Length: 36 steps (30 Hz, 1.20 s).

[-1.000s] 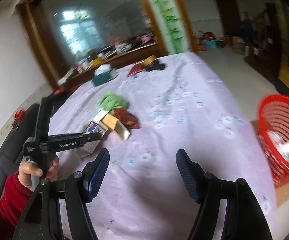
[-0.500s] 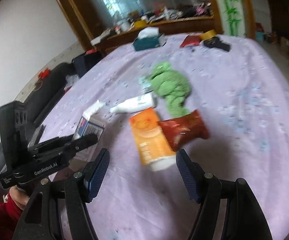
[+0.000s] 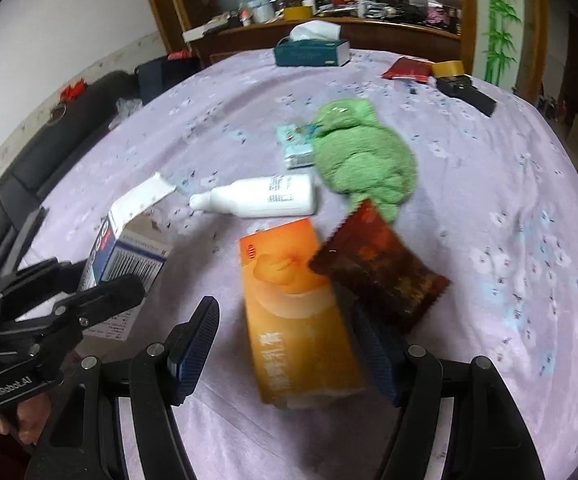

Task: Collect trash
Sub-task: 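Grasp the orange box by its end with the right gripper, then lower and regrip the medicine box in the left gripper while the right gripper holds the orange box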

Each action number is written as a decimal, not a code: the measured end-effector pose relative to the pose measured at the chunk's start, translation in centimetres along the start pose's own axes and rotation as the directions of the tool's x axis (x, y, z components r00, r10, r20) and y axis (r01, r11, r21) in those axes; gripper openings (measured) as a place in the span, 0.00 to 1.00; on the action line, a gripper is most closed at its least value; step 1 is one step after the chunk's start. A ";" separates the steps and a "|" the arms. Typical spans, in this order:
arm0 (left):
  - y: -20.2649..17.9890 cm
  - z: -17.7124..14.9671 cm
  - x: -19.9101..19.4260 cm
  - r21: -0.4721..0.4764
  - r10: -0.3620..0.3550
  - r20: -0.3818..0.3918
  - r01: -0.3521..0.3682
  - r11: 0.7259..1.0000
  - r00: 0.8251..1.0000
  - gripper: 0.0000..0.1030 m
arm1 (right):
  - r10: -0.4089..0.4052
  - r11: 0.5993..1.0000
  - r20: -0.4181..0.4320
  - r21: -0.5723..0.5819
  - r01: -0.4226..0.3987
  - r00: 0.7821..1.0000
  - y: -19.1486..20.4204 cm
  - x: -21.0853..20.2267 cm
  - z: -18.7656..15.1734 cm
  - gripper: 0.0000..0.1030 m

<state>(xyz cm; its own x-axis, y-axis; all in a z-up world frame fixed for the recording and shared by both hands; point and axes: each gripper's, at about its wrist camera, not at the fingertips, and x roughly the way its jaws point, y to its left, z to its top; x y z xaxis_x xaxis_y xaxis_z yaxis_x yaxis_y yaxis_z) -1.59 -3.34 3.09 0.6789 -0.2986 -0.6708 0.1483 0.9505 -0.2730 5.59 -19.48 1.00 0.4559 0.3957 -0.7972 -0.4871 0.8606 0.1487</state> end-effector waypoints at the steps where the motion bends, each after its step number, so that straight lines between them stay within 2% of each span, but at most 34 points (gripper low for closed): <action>1: 0.0 0.0 0.0 0.001 0.001 -0.003 -0.001 1.000 1.000 0.36 | -0.018 1.000 0.001 -0.004 0.018 1.000 0.1 0.2 0.0 0.59; 2: 0.0 -0.1 0.0 0.003 0.008 -0.002 -0.008 1.000 1.000 0.36 | -0.031 0.999 -0.009 -0.007 0.031 0.999 0.2 0.4 -0.1 0.53; 6: -0.3 -0.2 -0.1 0.017 0.017 0.002 -0.017 1.000 1.000 0.36 | -0.043 0.999 0.008 0.030 0.042 0.999 0.4 -0.4 -1.0 0.52; 10: -0.5 -0.2 -0.1 0.026 0.028 0.007 -0.028 0.999 1.000 0.36 | -0.037 0.996 0.077 0.083 0.031 0.996 1.2 -3.3 -3.0 0.52; 12: -0.8 -0.3 -0.2 0.036 0.046 0.013 -0.047 0.998 0.999 0.36 | -0.074 0.993 0.139 0.106 0.059 0.988 1.9 -5.2 -4.4 0.52; 15: -1.5 -0.7 -0.5 0.046 0.066 0.024 -0.067 0.997 0.998 0.36 | -0.170 0.973 0.217 0.191 0.129 0.961 2.1 -7.4 -6.7 0.52; 18: -2.4 -1.4 -0.7 0.047 0.048 0.017 -0.049 0.998 0.999 0.36 | -0.207 0.957 0.272 0.255 0.137 0.940 1.8 -8.7 -8.5 0.52; 21: -3.7 -1.9 -1.2 0.083 0.063 0.046 -0.067 0.994 0.997 0.36 | -0.234 0.946 0.311 0.292 0.142 0.921 1.6 -9.5 -9.2 0.52; 27: -4.6 -2.3 -1.3 0.119 0.086 0.076 -0.095 0.988 0.993 0.36 | -0.272 0.934 0.341 0.319 0.161 0.900 1.4 -10.1 -9.4 0.52; 31: -5.0 -2.3 -1.3 0.133 0.090 0.086 -0.101 0.986 0.992 0.36 | -0.279 0.924 0.332 0.346 0.159 0.901 1.0 -10.0 -9.5 0.53; 36: -5.0 -2.2 -0.9 0.139 0.094 0.072 -0.103 0.985 0.993 0.36 | -0.246 0.904 0.315 0.416 0.099 0.917 -0.7 -9.7 -10.1 0.53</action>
<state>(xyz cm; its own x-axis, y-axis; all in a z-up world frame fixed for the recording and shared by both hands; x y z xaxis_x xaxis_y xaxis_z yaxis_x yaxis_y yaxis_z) -4.56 -8.06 3.52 0.7401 -0.2011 -0.6417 0.1762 0.9789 -0.1037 -6.02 -27.17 2.77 0.7725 0.2521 -0.5829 -0.0850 0.9506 0.2985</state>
